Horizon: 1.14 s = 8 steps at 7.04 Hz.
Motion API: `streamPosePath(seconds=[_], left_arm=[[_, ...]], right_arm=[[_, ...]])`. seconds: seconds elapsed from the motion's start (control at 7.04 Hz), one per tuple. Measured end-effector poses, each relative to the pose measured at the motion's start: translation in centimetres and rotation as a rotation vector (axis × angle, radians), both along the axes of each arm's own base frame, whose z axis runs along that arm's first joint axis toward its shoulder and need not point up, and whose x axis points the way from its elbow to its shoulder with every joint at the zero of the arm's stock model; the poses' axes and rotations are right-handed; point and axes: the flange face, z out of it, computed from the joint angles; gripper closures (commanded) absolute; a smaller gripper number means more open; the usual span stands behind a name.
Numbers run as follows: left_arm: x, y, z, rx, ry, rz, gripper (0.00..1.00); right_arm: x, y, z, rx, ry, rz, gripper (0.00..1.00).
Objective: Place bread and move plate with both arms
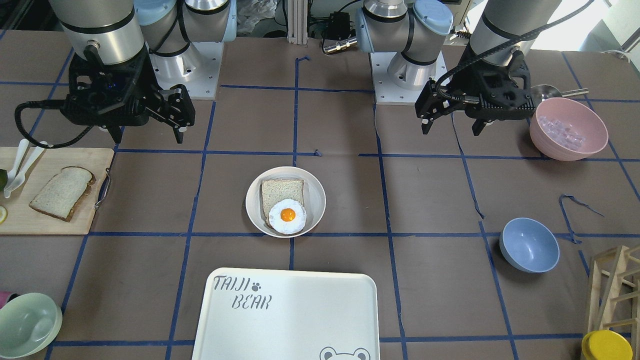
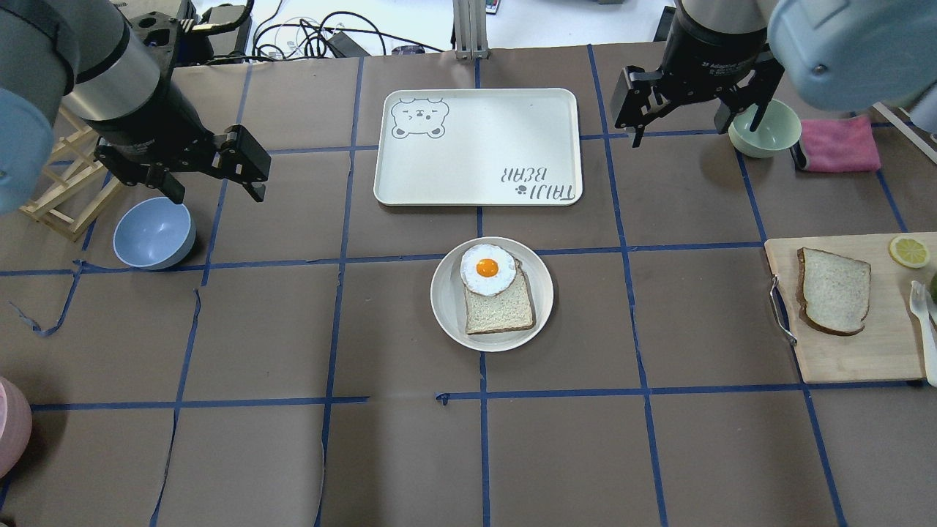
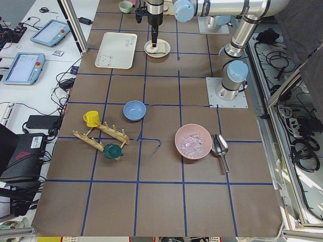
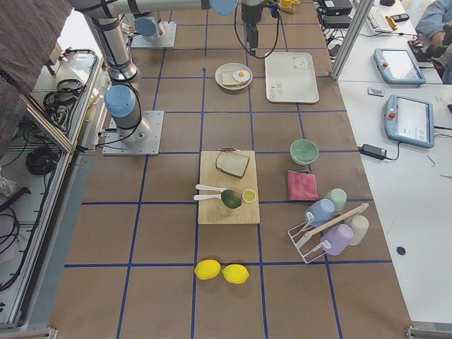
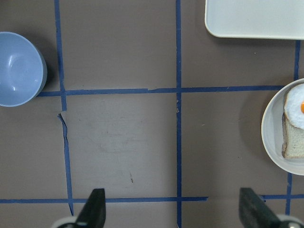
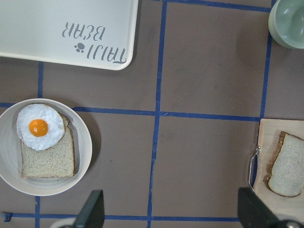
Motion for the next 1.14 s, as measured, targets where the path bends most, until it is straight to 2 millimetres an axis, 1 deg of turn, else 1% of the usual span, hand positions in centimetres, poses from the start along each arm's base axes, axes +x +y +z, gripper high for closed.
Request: streamPosePath(seconds=[0.28,0.43,0.85,1.14], left_arm=[[0.1,-0.1,0.1,-0.004,0.000,0.001,0.00],[0.0,-0.1,0.1,-0.003,-0.001,0.001,0.00],[0.0,-0.1,-0.1,-0.001,-0.001,0.000,0.00],[0.0,-0.1,-0.2,0.002,0.000,-0.001,0.00]], right_arm=[[0.0,0.6,0.9,-0.016,-0.006,0.015,0.00],[-0.1,0.6,0.8,-0.011,-0.003,0.013,0.00],[-0.8,0.6,-1.1,0.035,0.007,-0.005,0.00],[-1.3,0.8,-1.5,0.048,0.056,-0.011,0.00]])
